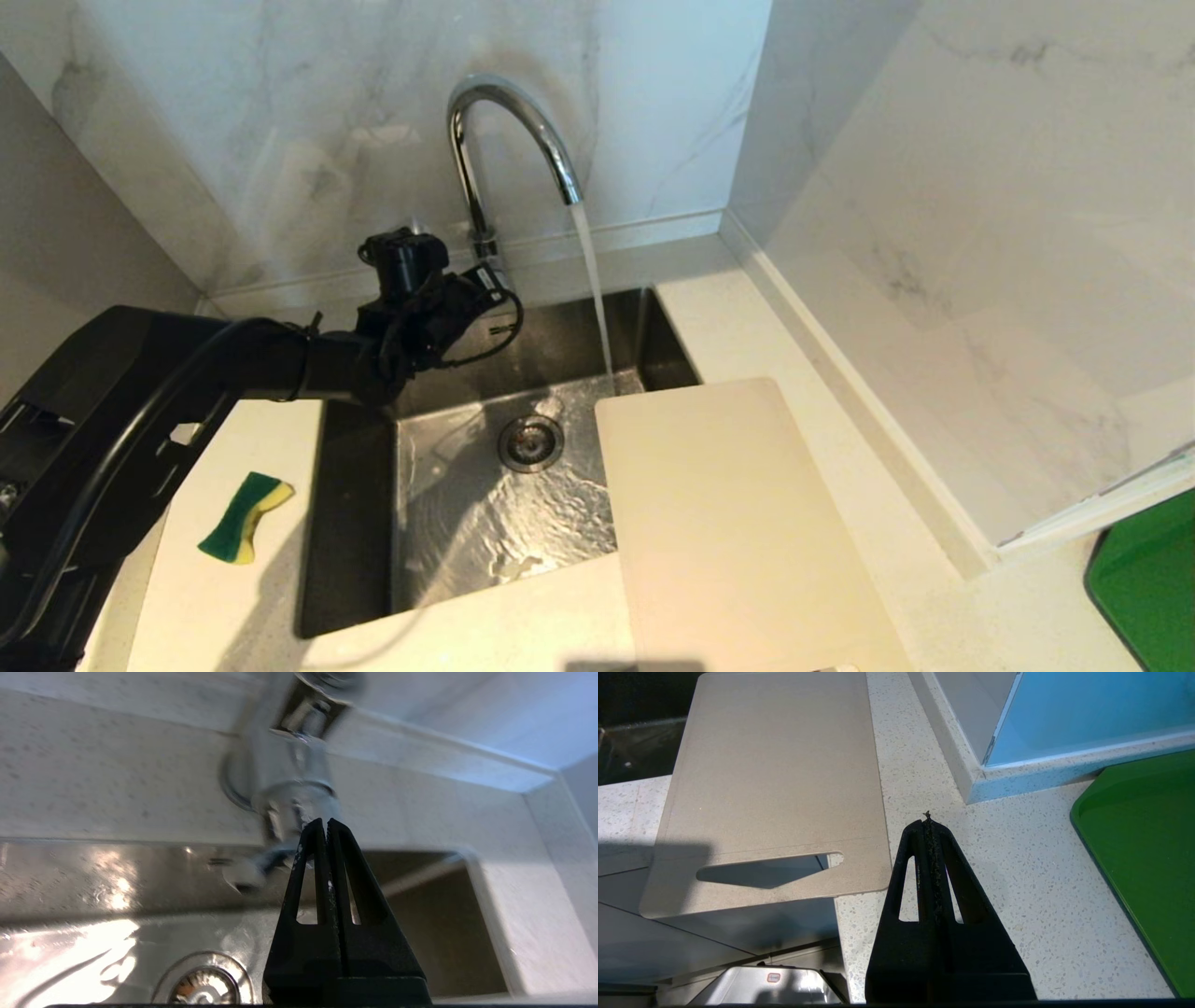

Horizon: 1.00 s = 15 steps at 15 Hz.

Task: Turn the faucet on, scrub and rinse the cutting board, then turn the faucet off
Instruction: Turn off the tap

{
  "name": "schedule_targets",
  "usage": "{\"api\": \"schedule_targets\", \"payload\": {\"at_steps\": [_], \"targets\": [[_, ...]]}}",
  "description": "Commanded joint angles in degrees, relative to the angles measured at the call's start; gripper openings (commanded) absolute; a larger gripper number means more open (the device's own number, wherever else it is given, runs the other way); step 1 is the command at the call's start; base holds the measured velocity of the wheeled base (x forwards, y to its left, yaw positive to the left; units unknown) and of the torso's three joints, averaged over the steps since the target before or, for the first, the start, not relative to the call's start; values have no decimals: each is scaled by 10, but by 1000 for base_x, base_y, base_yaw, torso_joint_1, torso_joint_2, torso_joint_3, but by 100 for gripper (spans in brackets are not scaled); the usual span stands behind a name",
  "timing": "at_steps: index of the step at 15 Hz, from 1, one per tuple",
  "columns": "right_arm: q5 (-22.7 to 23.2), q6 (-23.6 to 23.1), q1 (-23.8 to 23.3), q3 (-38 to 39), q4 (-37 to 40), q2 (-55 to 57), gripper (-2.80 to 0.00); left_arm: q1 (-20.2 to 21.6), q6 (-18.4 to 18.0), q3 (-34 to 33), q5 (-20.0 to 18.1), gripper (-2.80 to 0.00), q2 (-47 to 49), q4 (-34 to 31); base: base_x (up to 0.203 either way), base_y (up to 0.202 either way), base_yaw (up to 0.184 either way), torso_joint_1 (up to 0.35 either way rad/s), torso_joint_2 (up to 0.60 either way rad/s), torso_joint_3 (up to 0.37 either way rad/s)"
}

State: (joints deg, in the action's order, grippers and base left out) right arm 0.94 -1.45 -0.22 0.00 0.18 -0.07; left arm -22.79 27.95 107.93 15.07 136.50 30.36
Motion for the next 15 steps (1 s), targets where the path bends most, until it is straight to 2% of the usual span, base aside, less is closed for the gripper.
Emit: {"api": "schedule_targets", "payload": {"at_steps": [1, 8, 15], "targets": [[0, 0, 0, 0, 0, 1, -280, 9, 2, 22, 2, -280, 15, 0, 0, 0, 0, 0, 0, 0], [0, 0, 0, 0, 0, 1, -280, 31, 1, 33, -2, -280, 25, -1, 0, 0, 0, 0, 0, 0], [0, 0, 0, 0, 0, 1, -280, 60, 0, 37, -22, -280, 23, -1, 0, 0, 0, 0, 0, 0]]}}
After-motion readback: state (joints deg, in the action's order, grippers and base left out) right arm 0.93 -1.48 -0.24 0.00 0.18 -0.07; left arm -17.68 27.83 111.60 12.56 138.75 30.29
